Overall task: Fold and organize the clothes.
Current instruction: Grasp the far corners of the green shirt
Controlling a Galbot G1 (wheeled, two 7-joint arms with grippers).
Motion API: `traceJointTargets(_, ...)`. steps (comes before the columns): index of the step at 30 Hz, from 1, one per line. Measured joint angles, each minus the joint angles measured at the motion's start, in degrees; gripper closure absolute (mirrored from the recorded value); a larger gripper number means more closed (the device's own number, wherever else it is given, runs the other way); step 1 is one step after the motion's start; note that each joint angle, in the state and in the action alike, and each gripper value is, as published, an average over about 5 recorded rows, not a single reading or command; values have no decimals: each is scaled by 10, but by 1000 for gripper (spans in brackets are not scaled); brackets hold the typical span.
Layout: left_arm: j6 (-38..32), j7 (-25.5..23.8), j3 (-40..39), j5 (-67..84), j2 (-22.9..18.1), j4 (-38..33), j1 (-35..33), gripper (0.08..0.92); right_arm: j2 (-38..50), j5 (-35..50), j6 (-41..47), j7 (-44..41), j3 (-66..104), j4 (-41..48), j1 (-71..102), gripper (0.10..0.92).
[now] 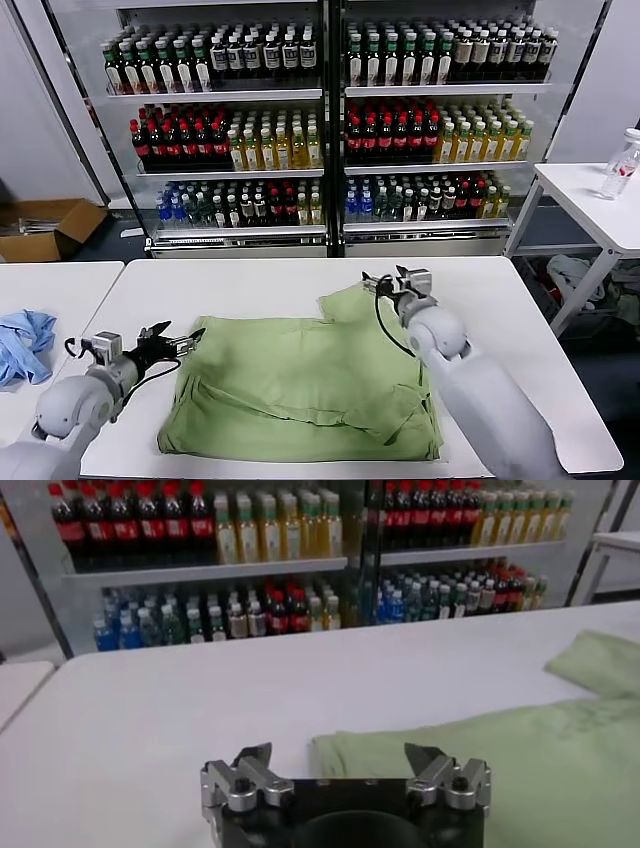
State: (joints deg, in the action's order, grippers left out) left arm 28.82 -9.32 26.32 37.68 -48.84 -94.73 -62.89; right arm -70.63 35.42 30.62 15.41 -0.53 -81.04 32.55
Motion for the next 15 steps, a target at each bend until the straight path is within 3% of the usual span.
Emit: traceJointTargets(15,-1,-6,-82,0,-6,106,105,191,-57,-33,-17,-10,-22,125,-35,203)
